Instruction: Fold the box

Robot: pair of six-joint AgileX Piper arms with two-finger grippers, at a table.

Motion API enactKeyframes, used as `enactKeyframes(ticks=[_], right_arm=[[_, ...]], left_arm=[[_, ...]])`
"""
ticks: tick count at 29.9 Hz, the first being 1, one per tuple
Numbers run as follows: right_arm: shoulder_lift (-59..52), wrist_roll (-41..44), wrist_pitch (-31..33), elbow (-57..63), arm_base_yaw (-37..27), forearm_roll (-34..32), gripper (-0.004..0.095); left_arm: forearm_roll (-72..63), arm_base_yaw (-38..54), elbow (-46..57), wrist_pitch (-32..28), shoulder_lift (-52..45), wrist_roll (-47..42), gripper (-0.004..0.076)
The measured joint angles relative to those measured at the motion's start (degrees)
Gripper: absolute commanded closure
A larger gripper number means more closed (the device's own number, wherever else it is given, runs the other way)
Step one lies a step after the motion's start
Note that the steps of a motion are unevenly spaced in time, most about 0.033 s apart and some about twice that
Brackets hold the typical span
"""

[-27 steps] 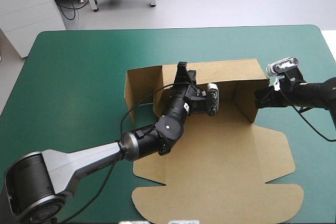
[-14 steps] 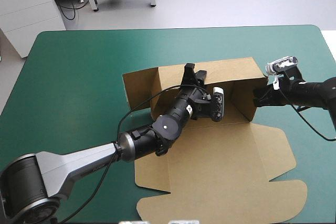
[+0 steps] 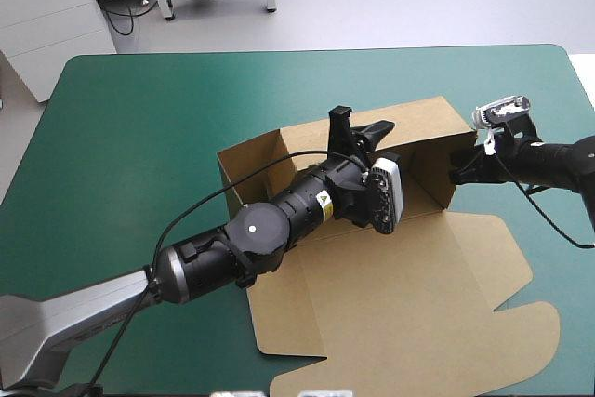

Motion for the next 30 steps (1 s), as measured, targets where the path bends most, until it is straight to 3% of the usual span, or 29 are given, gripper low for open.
enactKeyframes(ticks=[10,14,19,30], right_arm=[[0.00,2.15,-0.79,0.00,0.00,-0.83,0.0929],[0.00,3.07,-1.02,0.00,0.00,-1.10,0.0929],[0.00,3.59,-1.48,0.00,0.00,-1.17,0.0930],[0.00,4.74,-1.71,0.00,0.00,-1.29,0.0929]], left_arm=[[-17.15,-2.40,-2.85,-4.03,-2.95,-5.49,0.0351],[-25.01,-1.42,-6.79,3.66,-3.07,-6.73,0.0351],[-36.00,6.07,-11.08,13.95,-3.07,-4.17,0.0351],[-65.45,30.05,-20.00,32.88,-4.09,17.23,0.0356]])
